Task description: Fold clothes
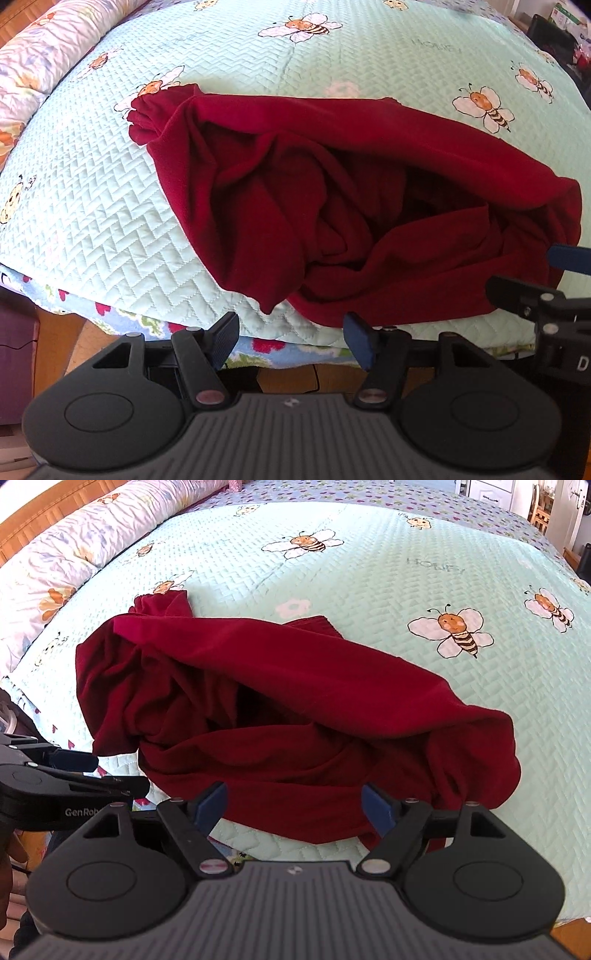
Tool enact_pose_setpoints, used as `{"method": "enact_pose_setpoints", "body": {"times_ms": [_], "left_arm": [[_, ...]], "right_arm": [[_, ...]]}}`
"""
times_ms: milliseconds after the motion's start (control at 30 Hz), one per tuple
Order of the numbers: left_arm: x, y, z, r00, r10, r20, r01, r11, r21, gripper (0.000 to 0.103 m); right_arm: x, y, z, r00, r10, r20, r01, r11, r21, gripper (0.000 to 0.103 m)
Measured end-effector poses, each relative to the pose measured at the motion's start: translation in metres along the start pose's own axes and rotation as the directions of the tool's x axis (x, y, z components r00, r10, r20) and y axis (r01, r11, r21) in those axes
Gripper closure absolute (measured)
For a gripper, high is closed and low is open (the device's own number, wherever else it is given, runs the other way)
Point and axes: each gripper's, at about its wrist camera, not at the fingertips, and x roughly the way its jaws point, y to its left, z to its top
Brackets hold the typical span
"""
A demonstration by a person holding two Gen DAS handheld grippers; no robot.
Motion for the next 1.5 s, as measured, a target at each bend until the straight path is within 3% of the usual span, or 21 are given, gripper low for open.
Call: {"method": "enact_pose_setpoints", "body": {"times_ms": [1200, 1367, 1433, 1500], "left_arm": [[0.011, -0.013, 0.003, 1.0, -0.014, -0.013, 0.015, 0.999, 0.031, 0.038], [0.012, -0.01, 0.003, 0.998, -0.067, 0.0, 0.067, 0.997, 0.022, 0.038], [0.004, 0.002, 0.002, 0.988, -0.138, 0.068, 0.138, 0.99, -0.005, 0.038], [-0.005, 0.014, 0.001, 0.968, -0.205, 0.146, 0.211, 0.977, -0.03, 0.038]], "right_arm": [[0.005, 0.001, 0.003, 1.0, -0.028, -0.012, 0.028, 0.999, -0.017, 0.023], [-0.005, -0.022, -0.008, 0.991, 0.023, 0.131, -0.021, 1.0, -0.017, 0.023], [-0.009, -0.032, -0.012, 0.98, 0.045, 0.192, -0.042, 0.999, -0.019, 0.023], [-0.013, -0.042, -0.017, 0.966, 0.066, 0.251, -0.062, 0.998, -0.023, 0.023]]}}
